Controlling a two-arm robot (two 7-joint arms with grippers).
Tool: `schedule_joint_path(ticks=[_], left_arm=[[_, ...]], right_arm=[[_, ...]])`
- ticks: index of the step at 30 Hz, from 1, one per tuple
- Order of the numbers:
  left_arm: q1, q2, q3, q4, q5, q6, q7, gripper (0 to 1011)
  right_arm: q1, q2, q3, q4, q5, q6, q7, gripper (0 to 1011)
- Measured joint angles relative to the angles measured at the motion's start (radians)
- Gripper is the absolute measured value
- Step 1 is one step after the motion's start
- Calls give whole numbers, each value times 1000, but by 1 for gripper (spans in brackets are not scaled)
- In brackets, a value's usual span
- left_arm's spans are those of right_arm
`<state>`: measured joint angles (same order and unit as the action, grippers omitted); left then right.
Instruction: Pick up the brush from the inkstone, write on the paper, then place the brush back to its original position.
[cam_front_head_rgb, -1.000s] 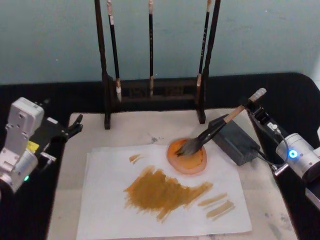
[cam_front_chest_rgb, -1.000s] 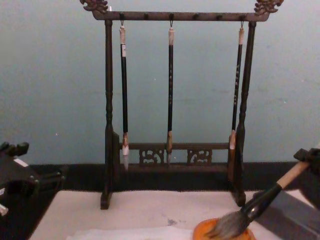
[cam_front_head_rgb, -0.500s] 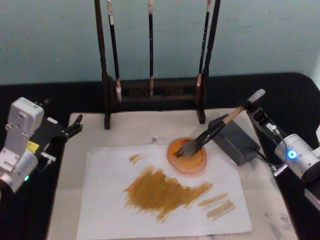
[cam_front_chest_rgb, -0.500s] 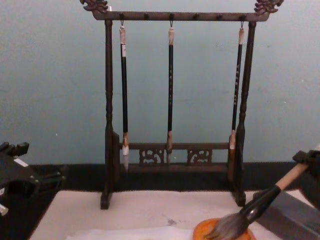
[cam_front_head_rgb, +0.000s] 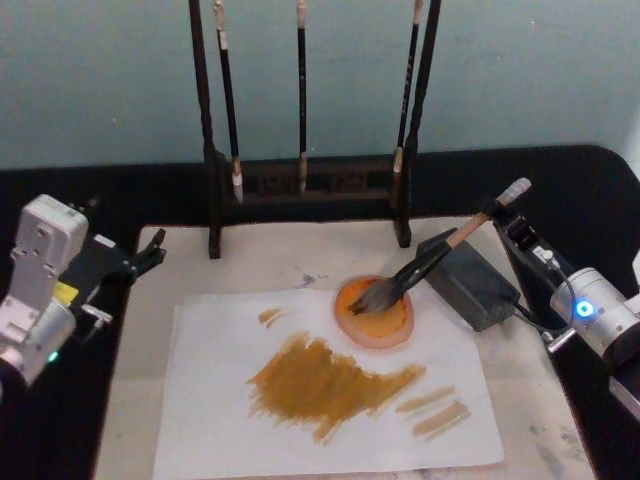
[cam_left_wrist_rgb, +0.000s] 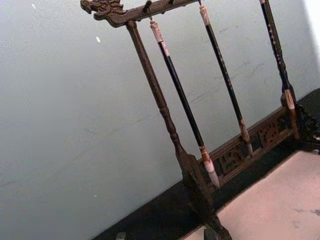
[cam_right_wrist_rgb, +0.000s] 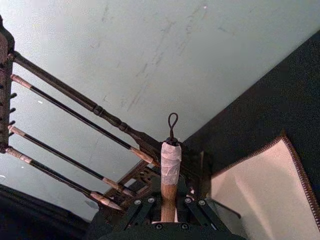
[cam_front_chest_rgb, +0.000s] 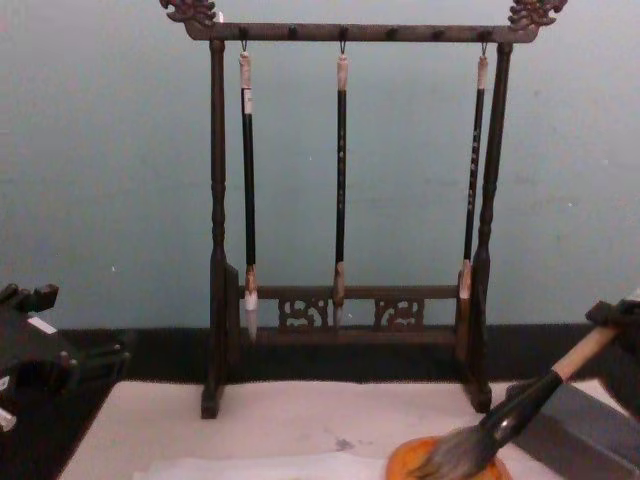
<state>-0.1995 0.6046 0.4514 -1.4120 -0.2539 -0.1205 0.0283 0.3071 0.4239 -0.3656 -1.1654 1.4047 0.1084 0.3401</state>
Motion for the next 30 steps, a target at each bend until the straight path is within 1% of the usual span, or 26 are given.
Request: schedule_joint_path(ticks=[4,5,6,8,9,10,11,12,13,14,15,18,20,23,24,25,27,29,30], left_arm=[[0,0,0,0,0,0,0,1010],[0,0,0,0,0,0,0,1010],[0,0,0,0,0,0,0,1010],[0,0,0,0,0,0,0,1009],[0,0,0,0,0,0,0,1010],[0,0,0,0,0,0,0,1010],[0,0,0,0,0,0,0,1010],[0,0,0,0,0,0,0,1010],[0,0,0,0,0,0,0,1010],[0,0,0,0,0,0,0,1010],[0,0,0,0,0,0,0,1010],[0,0,0,0,0,0,0,1010],[0,0,0,0,0,0,0,1010],[0,0,0,0,0,0,0,1009],[0,0,0,0,0,0,0,1009],[0,0,0,0,0,0,0,1010],[0,0,0,0,0,0,0,1010],[0,0,0,0,0,0,0,1010],[0,0,0,0,0,0,0,1010]], right_arm=[[0,0,0,0,0,0,0,171],[0,0,1,0,0,0,0,221],[0,0,1,0,0,0,0,238],[-1,0,1,-1,0,0,0,315],[-1,0,1,-1,0,0,1,331],[-1,0,1,-1,0,0,1,390],[-1,0,1,-1,0,0,1,390],[-1,0,1,-1,0,0,1,437],[-1,0,1,-1,0,0,1,457],[-1,0,1,-1,0,0,1,518],[-1,0,1,-1,0,0,1,518],[-1,0,1,-1,0,0,1,641],[-1,0,1,-1,0,0,1,677],[-1,0,1,-1,-1,0,1,789],[-1,0,1,-1,-1,0,1,789],[-1,0,1,-1,-1,0,1,853],[-1,0,1,-1,-1,0,1,887],[-1,0,1,-1,-1,0,1,949],[-1,0,1,-1,-1,0,1,959]])
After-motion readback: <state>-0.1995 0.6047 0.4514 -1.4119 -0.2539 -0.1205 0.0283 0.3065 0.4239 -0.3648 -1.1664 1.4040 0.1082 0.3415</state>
